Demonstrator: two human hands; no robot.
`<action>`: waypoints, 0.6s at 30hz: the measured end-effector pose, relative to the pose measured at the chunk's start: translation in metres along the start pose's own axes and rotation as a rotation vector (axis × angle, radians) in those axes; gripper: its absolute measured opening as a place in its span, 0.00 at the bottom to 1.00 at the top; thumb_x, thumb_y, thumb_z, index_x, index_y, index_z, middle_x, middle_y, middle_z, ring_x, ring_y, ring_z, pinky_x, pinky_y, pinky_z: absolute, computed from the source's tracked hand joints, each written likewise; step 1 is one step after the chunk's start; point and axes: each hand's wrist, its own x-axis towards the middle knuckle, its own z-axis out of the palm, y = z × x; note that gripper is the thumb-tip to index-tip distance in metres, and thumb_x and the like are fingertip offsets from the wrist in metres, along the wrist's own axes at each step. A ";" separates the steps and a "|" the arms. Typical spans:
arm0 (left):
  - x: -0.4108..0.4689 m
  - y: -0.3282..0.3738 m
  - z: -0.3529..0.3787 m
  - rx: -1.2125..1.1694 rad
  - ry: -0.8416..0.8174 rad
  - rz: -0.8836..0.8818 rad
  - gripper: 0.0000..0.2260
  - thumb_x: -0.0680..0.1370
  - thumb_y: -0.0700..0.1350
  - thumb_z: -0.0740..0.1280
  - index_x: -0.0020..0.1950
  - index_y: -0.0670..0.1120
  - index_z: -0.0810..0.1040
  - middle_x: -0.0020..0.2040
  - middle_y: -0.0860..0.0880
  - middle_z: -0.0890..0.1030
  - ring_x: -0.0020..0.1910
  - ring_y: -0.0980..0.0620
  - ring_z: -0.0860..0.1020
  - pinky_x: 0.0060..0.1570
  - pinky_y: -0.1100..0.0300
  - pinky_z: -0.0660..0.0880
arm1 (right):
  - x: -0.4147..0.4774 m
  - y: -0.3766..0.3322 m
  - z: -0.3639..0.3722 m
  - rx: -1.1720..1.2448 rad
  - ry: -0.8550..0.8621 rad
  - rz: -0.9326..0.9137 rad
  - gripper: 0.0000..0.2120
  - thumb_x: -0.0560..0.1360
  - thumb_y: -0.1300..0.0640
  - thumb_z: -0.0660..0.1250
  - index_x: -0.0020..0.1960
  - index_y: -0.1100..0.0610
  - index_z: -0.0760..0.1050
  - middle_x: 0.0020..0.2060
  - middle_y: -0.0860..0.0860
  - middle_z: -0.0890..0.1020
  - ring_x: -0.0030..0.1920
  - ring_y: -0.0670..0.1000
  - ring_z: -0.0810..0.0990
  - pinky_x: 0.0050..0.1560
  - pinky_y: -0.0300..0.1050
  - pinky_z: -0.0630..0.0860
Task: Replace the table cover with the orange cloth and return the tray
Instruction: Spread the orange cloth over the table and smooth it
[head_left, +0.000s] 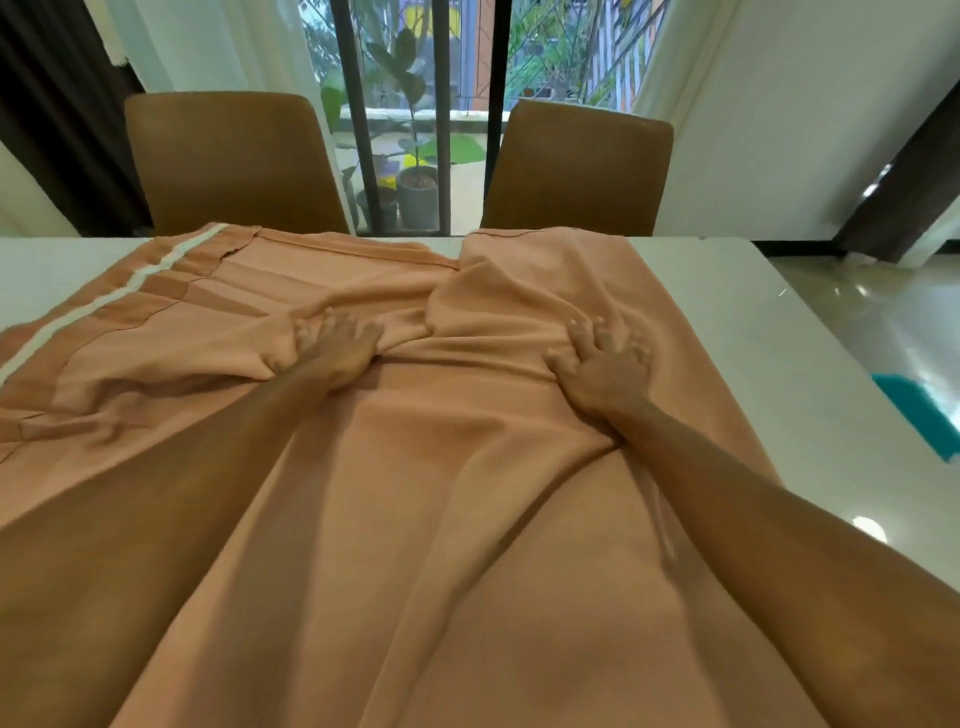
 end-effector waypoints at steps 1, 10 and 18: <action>0.011 -0.012 0.000 0.005 0.026 -0.031 0.37 0.76 0.72 0.42 0.81 0.56 0.50 0.82 0.54 0.44 0.80 0.42 0.39 0.70 0.29 0.36 | 0.002 0.002 -0.003 0.006 -0.006 0.015 0.37 0.77 0.28 0.44 0.82 0.41 0.46 0.83 0.49 0.46 0.80 0.68 0.43 0.78 0.66 0.42; -0.032 -0.022 0.010 -0.126 0.456 0.089 0.24 0.77 0.64 0.53 0.63 0.51 0.73 0.66 0.43 0.76 0.70 0.38 0.68 0.70 0.30 0.56 | -0.010 0.001 -0.029 0.370 0.065 0.024 0.27 0.71 0.32 0.57 0.61 0.46 0.77 0.63 0.52 0.79 0.67 0.63 0.74 0.68 0.63 0.68; -0.051 -0.015 0.066 0.173 0.259 0.163 0.36 0.74 0.76 0.41 0.79 0.64 0.48 0.82 0.53 0.46 0.80 0.42 0.41 0.70 0.27 0.41 | -0.056 -0.004 0.015 0.038 0.096 -0.018 0.35 0.75 0.25 0.48 0.79 0.37 0.56 0.81 0.50 0.54 0.80 0.62 0.50 0.75 0.71 0.48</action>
